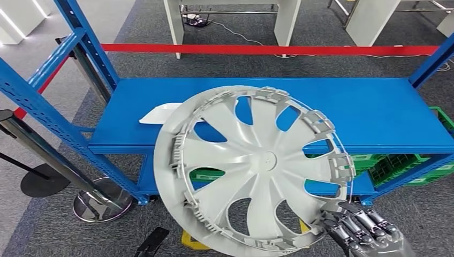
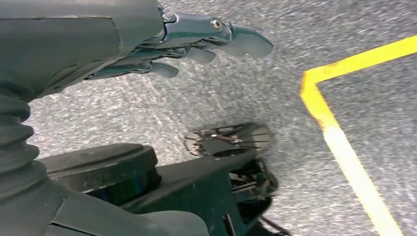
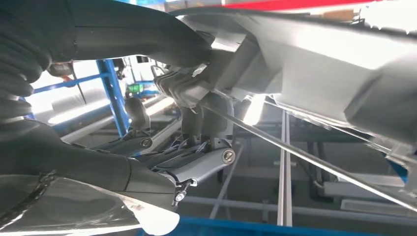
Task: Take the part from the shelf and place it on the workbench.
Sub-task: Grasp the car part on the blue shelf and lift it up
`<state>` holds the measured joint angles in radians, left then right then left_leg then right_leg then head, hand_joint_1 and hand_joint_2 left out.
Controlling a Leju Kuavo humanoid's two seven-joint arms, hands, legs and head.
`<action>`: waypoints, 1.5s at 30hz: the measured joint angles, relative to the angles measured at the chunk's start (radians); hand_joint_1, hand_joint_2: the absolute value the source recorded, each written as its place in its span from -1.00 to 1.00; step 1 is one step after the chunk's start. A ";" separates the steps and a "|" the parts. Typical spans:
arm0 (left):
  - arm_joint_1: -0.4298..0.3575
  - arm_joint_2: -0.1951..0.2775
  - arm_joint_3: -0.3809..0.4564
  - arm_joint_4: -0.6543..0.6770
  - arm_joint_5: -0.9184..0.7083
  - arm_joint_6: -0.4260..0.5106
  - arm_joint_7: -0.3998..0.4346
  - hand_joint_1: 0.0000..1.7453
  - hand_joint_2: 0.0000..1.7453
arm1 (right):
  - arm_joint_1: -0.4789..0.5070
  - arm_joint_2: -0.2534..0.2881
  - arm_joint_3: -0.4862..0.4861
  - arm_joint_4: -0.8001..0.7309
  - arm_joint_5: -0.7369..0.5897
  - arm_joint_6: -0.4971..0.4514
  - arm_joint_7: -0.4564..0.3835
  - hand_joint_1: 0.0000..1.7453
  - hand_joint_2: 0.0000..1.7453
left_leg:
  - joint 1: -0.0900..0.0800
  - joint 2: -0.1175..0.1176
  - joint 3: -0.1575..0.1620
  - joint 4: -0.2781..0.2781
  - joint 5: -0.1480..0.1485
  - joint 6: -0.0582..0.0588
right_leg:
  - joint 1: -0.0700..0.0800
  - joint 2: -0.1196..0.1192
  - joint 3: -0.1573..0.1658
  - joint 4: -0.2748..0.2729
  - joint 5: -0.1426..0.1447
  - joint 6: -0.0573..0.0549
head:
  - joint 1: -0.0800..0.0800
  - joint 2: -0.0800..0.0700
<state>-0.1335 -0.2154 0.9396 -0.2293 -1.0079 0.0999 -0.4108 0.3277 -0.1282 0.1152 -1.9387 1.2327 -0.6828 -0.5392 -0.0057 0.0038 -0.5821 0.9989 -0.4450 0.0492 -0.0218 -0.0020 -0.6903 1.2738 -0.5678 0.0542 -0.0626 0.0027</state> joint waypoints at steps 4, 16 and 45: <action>-0.007 0.001 0.000 0.000 0.000 0.009 0.002 -1.00 1.00 | 0.004 0.003 -0.005 0.010 -0.002 0.000 -0.001 1.00 1.00 | -0.001 0.000 -0.044 0.016 0.032 -0.018 | 0.000 0.001 0.195 -0.236 0.027 -0.003 | -0.001 0.000; -0.005 0.008 0.004 0.000 0.012 0.019 0.012 -1.00 1.00 | 0.061 0.003 -0.013 0.024 -0.030 0.000 0.026 1.00 1.00 | 0.007 -0.004 -0.039 0.251 -0.126 -0.057 | 0.013 -0.006 0.109 -0.281 0.107 -0.061 | -0.006 0.000; 0.027 0.029 0.050 -0.001 -0.011 0.075 0.009 -1.00 1.00 | 0.142 -0.036 -0.030 -0.038 0.263 0.000 0.375 1.00 1.00 | 0.008 0.004 -0.111 0.302 -0.141 -0.059 | 0.006 -0.012 0.168 -0.292 0.052 -0.056 | -0.001 0.000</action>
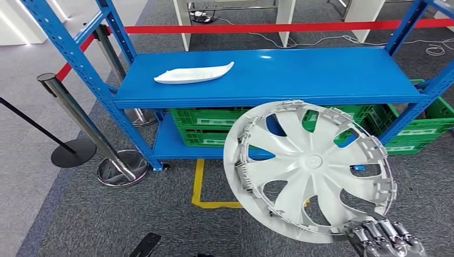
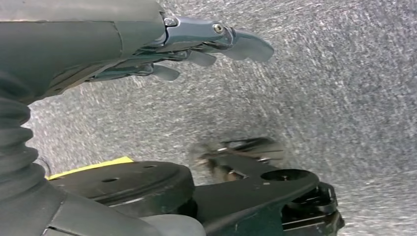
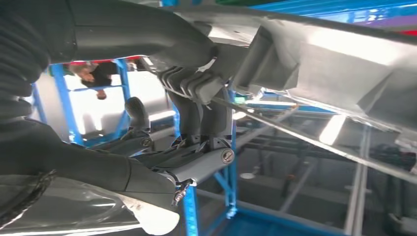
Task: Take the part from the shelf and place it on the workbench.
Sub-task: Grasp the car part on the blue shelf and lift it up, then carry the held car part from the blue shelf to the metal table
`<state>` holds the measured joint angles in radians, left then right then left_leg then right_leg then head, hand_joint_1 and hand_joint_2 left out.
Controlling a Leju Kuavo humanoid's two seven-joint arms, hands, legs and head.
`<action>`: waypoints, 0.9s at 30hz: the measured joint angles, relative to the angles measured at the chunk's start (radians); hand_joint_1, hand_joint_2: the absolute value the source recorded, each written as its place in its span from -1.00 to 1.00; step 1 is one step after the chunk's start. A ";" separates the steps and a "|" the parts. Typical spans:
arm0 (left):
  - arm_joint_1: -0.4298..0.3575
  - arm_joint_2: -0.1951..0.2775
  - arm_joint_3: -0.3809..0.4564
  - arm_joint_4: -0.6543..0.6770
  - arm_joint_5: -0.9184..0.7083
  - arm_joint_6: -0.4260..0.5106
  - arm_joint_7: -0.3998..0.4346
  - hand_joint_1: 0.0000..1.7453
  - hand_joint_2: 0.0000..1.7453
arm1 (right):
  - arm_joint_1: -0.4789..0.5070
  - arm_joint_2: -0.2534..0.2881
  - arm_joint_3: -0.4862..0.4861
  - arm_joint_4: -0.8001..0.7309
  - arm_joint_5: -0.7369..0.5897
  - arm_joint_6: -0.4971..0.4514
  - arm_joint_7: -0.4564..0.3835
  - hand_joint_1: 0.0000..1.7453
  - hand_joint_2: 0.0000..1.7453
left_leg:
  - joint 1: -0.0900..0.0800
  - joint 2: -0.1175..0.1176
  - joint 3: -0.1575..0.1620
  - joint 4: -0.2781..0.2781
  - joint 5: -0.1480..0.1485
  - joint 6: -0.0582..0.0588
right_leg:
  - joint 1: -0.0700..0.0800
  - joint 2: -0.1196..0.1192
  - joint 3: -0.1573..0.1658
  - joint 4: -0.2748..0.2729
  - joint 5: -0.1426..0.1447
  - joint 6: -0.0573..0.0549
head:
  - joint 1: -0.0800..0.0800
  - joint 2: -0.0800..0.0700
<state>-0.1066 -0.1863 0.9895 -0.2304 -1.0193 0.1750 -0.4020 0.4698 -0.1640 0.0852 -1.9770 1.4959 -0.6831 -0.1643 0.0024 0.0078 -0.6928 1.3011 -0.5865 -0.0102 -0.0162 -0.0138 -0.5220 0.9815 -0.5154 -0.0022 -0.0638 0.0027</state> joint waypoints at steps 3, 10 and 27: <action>-0.003 -0.002 -0.004 0.000 -0.015 0.010 0.008 -1.00 1.00 | 0.031 -0.011 0.004 -0.036 -0.002 0.000 0.028 1.00 1.00 | -0.004 -0.026 0.118 -0.137 0.067 0.027 | 0.007 0.013 -0.019 0.002 0.022 0.002 | 0.000 0.000; 0.004 0.000 -0.010 0.001 -0.032 0.031 0.024 -1.00 1.00 | 0.083 -0.025 -0.002 -0.077 0.002 0.000 0.038 1.00 1.00 | -0.004 -0.038 0.220 -0.351 0.084 0.058 | 0.002 0.049 -0.077 0.028 0.038 0.035 | 0.002 0.000; 0.013 -0.014 -0.013 0.001 -0.027 0.090 0.079 -1.00 1.00 | 0.064 -0.031 -0.035 -0.018 0.003 0.000 -0.019 1.00 1.00 | -0.002 0.027 0.137 -0.196 0.000 0.006 | -0.009 0.002 -0.035 0.016 0.028 0.016 | 0.004 0.000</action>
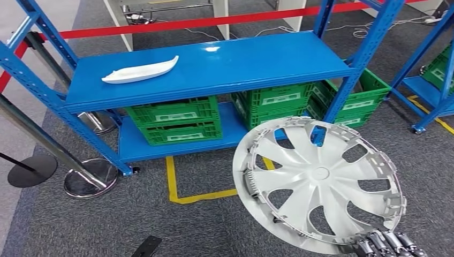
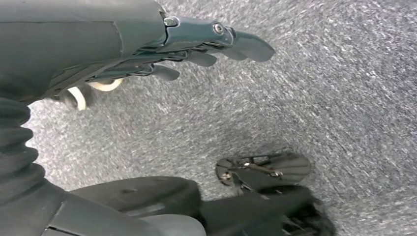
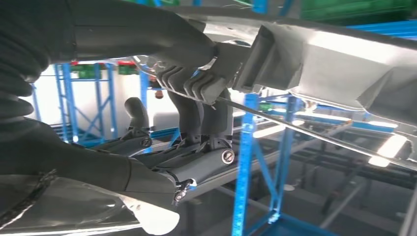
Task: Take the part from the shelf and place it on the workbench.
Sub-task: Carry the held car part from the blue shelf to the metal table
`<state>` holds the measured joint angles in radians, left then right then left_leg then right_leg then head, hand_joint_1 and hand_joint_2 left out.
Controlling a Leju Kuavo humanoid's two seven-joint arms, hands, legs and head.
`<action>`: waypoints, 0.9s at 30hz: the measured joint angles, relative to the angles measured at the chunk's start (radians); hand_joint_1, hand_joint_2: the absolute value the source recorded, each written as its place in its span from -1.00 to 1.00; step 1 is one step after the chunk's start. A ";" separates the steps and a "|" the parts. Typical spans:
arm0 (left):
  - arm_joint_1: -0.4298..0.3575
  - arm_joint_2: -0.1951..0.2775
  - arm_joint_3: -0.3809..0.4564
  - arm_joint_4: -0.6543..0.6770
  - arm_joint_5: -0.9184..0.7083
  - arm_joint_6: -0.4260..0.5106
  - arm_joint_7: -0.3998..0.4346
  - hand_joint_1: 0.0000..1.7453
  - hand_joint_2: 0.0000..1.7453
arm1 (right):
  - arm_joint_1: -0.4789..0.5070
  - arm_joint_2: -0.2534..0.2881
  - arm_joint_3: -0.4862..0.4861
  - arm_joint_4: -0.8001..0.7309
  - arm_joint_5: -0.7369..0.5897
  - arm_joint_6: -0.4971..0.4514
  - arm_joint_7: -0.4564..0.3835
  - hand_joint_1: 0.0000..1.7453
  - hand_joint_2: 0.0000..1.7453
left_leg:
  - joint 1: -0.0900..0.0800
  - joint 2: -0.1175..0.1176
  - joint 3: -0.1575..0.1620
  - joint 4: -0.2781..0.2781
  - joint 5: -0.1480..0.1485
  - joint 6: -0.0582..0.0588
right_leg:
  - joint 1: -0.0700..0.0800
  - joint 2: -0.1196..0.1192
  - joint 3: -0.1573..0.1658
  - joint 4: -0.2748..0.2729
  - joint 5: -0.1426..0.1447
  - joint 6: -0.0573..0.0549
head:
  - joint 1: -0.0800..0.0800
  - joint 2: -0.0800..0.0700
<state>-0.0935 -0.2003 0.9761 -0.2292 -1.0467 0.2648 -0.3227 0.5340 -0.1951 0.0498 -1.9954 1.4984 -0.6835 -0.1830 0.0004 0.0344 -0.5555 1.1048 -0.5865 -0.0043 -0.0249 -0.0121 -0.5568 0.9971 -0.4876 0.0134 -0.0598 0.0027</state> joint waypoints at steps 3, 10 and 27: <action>0.006 -0.009 0.000 0.000 -0.003 0.001 0.007 -1.00 1.00 | -0.022 0.006 0.013 0.001 0.000 0.000 0.036 1.00 1.00 | 0.001 -0.023 -0.075 0.177 -0.074 -0.001 | 0.003 0.032 -0.015 0.001 0.010 -0.006 | -0.001 0.000; 0.006 -0.005 0.016 0.000 0.018 0.007 -0.008 -1.00 1.00 | -0.076 0.010 0.061 0.004 0.000 0.000 0.098 1.00 1.00 | 0.002 -0.127 0.043 -0.095 0.072 0.032 | 0.003 0.117 -0.036 0.005 0.029 0.016 | -0.001 0.000; -0.001 -0.009 0.072 0.000 0.064 -0.051 0.034 -1.00 1.00 | -0.147 -0.013 0.084 0.026 -0.010 0.000 0.058 1.00 1.00 | -0.015 0.078 0.041 -0.107 0.074 0.029 | 0.014 -0.040 -0.007 -0.001 0.003 0.016 | 0.010 0.000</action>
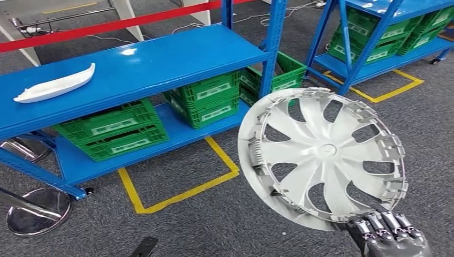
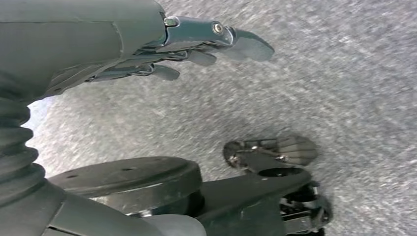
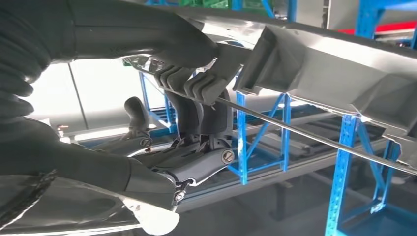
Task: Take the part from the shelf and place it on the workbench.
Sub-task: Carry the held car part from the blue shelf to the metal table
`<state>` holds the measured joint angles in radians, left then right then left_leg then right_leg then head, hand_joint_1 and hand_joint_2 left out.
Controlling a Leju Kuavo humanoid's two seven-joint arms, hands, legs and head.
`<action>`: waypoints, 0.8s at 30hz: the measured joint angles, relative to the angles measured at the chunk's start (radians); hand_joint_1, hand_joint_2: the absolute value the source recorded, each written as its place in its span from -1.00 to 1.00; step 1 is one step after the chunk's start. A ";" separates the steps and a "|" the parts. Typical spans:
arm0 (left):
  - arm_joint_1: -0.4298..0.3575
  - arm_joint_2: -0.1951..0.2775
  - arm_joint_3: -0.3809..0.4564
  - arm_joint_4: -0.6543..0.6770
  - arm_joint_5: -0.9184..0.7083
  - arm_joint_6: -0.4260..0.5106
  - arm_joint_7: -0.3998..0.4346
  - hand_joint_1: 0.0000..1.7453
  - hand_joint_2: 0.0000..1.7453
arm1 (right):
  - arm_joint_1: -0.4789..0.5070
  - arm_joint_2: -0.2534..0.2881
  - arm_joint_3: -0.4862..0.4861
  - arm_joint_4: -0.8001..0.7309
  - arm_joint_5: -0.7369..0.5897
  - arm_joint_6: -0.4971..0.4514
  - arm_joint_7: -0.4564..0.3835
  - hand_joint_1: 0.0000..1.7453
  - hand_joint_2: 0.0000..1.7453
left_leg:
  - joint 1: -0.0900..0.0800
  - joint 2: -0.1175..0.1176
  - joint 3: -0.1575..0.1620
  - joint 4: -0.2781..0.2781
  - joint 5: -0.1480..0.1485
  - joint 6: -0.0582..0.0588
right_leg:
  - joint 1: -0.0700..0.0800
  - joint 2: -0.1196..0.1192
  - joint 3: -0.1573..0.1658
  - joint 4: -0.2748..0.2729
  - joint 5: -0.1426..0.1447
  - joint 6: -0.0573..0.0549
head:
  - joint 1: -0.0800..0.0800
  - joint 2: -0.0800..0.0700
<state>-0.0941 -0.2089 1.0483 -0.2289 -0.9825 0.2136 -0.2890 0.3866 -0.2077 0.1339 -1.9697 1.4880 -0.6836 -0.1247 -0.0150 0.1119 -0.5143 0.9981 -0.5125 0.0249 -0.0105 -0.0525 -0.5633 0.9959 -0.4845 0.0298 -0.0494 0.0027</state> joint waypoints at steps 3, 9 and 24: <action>0.001 0.001 0.007 0.000 0.003 0.000 0.017 -1.00 1.00 | 0.004 -0.029 -0.008 0.003 -0.001 0.000 -0.003 1.00 1.00 | 0.008 -0.060 -0.029 0.080 -0.061 -0.015 | -0.007 0.030 -0.003 -0.003 0.006 -0.016 | -0.005 0.000; 0.011 0.003 0.018 0.000 0.003 0.011 0.039 -1.00 1.00 | 0.017 -0.059 -0.026 0.000 0.000 0.000 -0.002 1.00 1.00 | 0.017 -0.110 -0.098 0.236 -0.086 -0.019 | -0.007 0.109 -0.007 0.001 0.010 -0.022 | -0.008 0.000; -0.006 0.021 0.061 0.000 0.048 -0.086 -0.077 -1.00 1.00 | -0.036 -0.060 -0.017 -0.051 -0.009 0.000 -0.061 1.00 1.00 | 0.016 -0.050 -0.019 0.013 0.008 0.021 | -0.006 0.049 -0.134 0.232 -0.064 0.025 | 0.006 0.000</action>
<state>-0.0997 -0.1878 1.1092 -0.2289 -0.9343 0.1272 -0.3664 0.3501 -0.2674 0.1169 -2.0212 1.4789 -0.6836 -0.1858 0.0013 0.0616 -0.5332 1.0108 -0.5047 0.0457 -0.0161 -0.0039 -0.6977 1.2282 -0.5483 0.0544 -0.0435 0.0027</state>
